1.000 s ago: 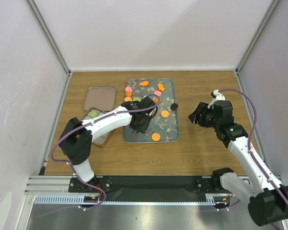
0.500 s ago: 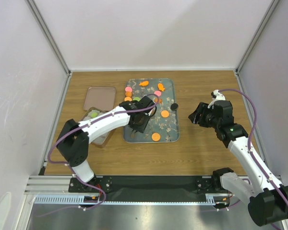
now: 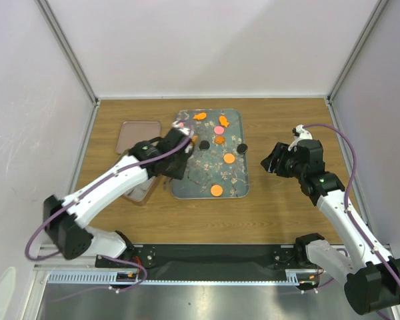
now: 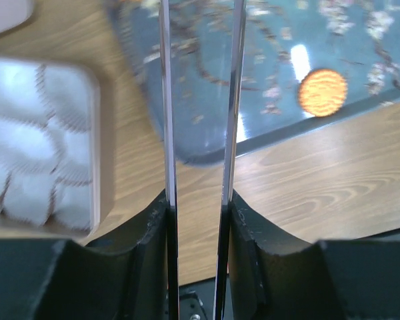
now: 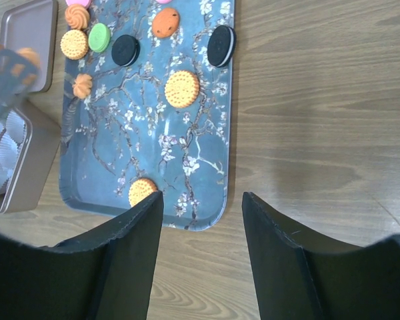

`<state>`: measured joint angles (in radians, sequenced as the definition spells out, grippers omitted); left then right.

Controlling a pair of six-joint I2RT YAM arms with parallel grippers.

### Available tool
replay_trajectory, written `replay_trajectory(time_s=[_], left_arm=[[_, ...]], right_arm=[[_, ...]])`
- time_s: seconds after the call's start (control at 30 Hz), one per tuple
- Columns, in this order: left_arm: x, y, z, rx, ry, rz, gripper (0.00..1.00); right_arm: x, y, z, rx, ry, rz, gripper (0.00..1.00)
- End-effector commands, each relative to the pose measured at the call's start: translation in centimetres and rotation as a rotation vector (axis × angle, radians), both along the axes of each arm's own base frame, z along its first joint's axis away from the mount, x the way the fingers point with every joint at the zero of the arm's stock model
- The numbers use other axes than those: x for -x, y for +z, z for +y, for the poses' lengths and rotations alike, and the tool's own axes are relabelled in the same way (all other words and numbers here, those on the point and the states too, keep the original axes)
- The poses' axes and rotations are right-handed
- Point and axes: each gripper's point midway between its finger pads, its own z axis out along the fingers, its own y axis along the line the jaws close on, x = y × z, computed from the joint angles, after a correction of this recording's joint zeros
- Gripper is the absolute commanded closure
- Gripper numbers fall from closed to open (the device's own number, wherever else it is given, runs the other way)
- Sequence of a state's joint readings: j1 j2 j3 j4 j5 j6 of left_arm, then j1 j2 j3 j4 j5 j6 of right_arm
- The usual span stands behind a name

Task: Pack the cookies

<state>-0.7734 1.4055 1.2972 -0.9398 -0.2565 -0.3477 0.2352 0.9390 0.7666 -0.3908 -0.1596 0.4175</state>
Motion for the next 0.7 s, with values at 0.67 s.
replay_trajectory(time_s=[0.67], left_arm=[[2.0, -2.1, 15.8, 0.163, 0.533, 0.045, 0.65]], right_arm=[[0.2, 0.5, 1.1, -0.046, 0.052, -0.015, 0.43]])
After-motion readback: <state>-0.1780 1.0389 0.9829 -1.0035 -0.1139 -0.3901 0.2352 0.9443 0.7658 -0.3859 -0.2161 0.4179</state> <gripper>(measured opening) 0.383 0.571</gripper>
